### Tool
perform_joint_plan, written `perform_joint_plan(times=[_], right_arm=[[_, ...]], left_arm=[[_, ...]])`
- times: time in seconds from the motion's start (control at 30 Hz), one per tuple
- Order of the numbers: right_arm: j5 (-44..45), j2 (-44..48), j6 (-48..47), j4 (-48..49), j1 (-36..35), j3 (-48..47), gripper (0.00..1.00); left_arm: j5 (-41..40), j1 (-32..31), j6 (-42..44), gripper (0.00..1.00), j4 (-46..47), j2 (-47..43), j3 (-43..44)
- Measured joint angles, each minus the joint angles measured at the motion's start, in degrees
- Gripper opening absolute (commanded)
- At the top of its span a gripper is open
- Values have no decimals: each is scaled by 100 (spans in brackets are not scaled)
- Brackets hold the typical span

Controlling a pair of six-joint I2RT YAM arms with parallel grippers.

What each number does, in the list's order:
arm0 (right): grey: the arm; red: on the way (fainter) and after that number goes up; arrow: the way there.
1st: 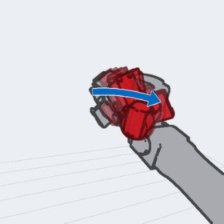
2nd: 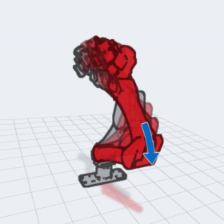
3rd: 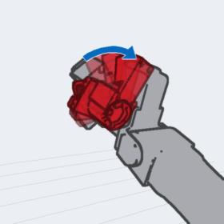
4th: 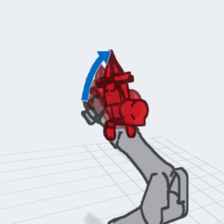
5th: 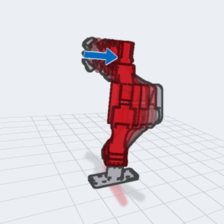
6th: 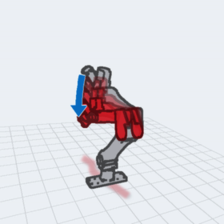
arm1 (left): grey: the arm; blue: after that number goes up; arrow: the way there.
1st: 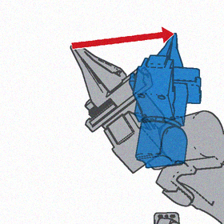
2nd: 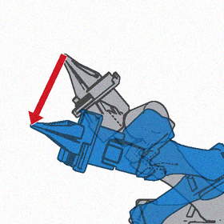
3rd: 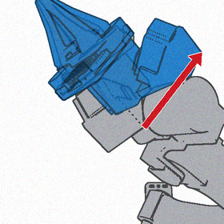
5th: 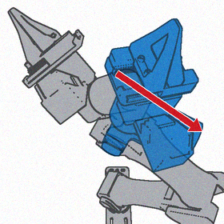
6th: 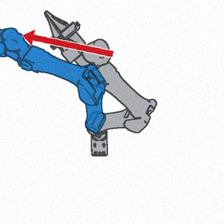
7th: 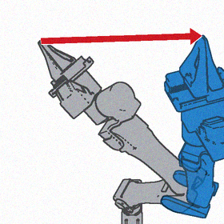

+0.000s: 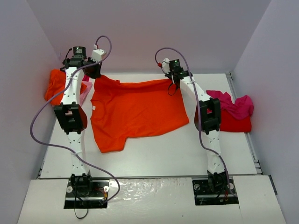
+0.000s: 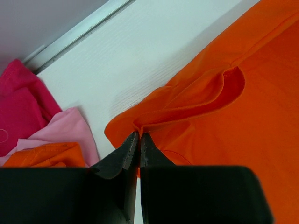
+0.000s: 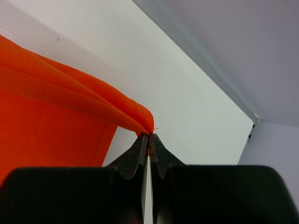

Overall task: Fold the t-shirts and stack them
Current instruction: Fold the tshirt

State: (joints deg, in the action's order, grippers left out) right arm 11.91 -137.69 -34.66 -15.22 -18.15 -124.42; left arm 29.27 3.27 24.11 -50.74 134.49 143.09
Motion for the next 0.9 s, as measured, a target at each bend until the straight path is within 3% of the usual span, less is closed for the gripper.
perform_joint_plan(times=[0.17, 0.53, 0.9], right_arm=[[134, 52, -143, 193, 2, 168, 0], [79, 682, -313, 528, 2, 1661, 0], [-587, 1535, -636, 309, -54, 2804, 1]], left_arm=[[-128, -20, 225, 0, -86, -357, -155], [-214, -228, 656, 0, -302, -2623, -2298], [-165, -282, 930, 2, -547, -2681, -3855]])
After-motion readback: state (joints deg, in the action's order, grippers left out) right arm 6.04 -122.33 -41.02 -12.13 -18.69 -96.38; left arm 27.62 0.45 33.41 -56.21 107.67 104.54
